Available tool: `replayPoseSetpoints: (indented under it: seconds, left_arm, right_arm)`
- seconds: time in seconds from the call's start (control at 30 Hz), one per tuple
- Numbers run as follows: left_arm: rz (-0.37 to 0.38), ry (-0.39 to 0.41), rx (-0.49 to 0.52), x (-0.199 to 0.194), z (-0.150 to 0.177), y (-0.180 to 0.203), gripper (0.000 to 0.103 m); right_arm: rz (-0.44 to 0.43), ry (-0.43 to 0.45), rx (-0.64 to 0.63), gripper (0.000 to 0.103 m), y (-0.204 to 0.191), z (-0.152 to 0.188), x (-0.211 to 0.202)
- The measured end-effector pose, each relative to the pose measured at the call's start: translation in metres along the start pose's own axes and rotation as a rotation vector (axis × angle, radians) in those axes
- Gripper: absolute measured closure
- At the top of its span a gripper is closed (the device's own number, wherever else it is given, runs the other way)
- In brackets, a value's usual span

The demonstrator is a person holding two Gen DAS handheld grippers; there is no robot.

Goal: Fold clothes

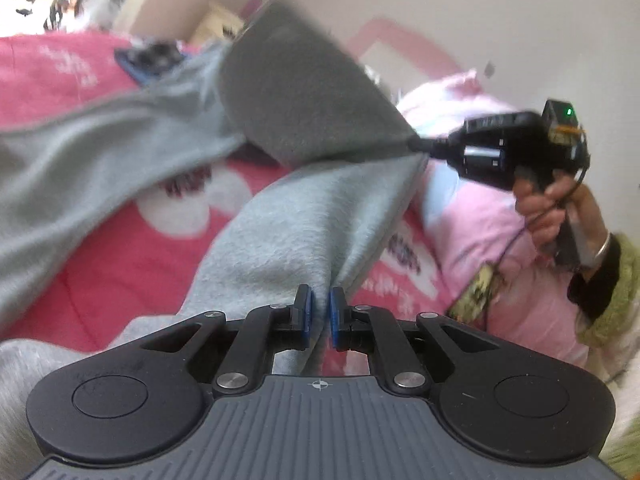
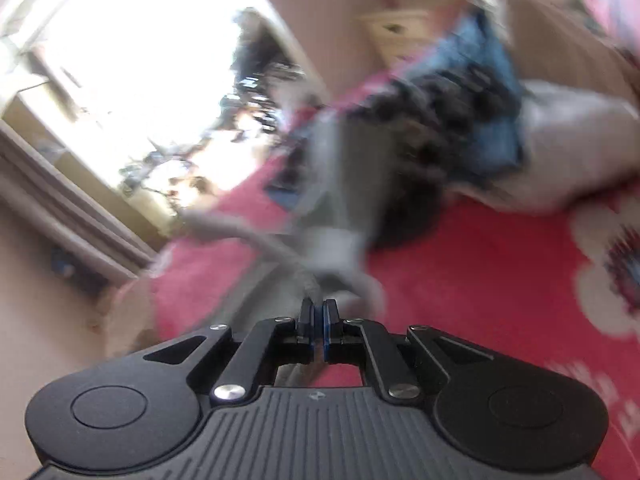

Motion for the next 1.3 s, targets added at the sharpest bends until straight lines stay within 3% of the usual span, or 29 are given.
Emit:
replayPoseSetpoints:
  seconds: [0.07, 0.2, 0.3, 0.33, 0.4, 0.47, 0.57, 0.67, 0.77, 0.8, 0.9, 1.0, 1.07, 1.17, 1.3]
  left_arm:
    - [0.000, -0.070, -0.019, 0.024, 0.018, -0.005, 0.096]
    - [-0.021, -0.217, -0.058, 0.064, 0.053, -0.015, 0.096]
    - [-0.051, -0.275, -0.051, 0.076, 0.069, -0.019, 0.095]
    - [-0.056, -0.273, -0.043, 0.075, 0.069, -0.019, 0.094]
    - [-0.067, -0.268, -0.027, 0.073, 0.069, -0.019, 0.090]
    - [-0.077, -0.263, -0.011, 0.070, 0.070, -0.019, 0.084]
    - [-0.090, -0.241, 0.014, 0.066, 0.065, -0.020, 0.082]
    - [-0.110, -0.198, 0.026, 0.059, 0.052, -0.024, 0.078]
    - [-0.136, -0.156, 0.034, 0.054, 0.039, -0.030, 0.075]
    - [-0.145, -0.142, 0.036, 0.052, 0.035, -0.032, 0.075]
    - [-0.173, -0.101, 0.044, 0.046, 0.022, -0.038, 0.073]
    - [-0.255, -0.073, 0.054, 0.039, 0.013, -0.057, 0.068]
    - [-0.323, -0.072, 0.082, 0.036, 0.012, -0.071, 0.057]
    - [-0.369, -0.117, 0.082, 0.034, 0.021, -0.092, 0.051]
    - [-0.336, -0.174, 0.013, 0.033, 0.045, -0.102, 0.051]
  right_arm:
    - [0.099, -0.029, 0.050, 0.098, 0.051, 0.012, 0.017]
    - [0.260, -0.181, 0.196, 0.098, 0.146, 0.046, 0.059]
    - [0.292, -0.281, 0.252, 0.094, 0.176, 0.067, 0.068]
    - [0.291, -0.283, 0.236, 0.091, 0.176, 0.068, 0.066]
    - [0.309, -0.262, 0.148, 0.067, 0.169, 0.059, 0.056]
    - [0.323, -0.242, 0.051, 0.058, 0.159, 0.050, 0.046]
    - [0.325, -0.208, -0.136, 0.058, 0.134, 0.039, 0.044]
    - [0.356, -0.136, -0.492, 0.056, 0.089, 0.036, 0.039]
    - [0.320, -0.116, -0.724, 0.053, 0.050, 0.042, 0.045]
    - [0.299, -0.134, -0.747, 0.053, 0.041, 0.044, 0.051]
    - [0.232, -0.199, -0.723, 0.053, 0.015, 0.050, 0.077]
    - [0.192, -0.255, -0.638, 0.049, -0.006, 0.049, 0.117]
    - [0.184, -0.272, -0.596, 0.048, -0.016, 0.042, 0.147]
    - [0.190, -0.297, -0.504, 0.046, -0.009, 0.027, 0.186]
    - [0.173, -0.404, -0.334, 0.044, 0.019, 0.020, 0.226]
Point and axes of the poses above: each gripper's, at about its wrist camera, not at the fingertips, and x roughly the way its jaws point, y to its right, z to its underside, the point moved 10 cm from there along x, roughly the way its jaws point, and after that the axes turned 4 degrees about x, right-handed, at the moved point
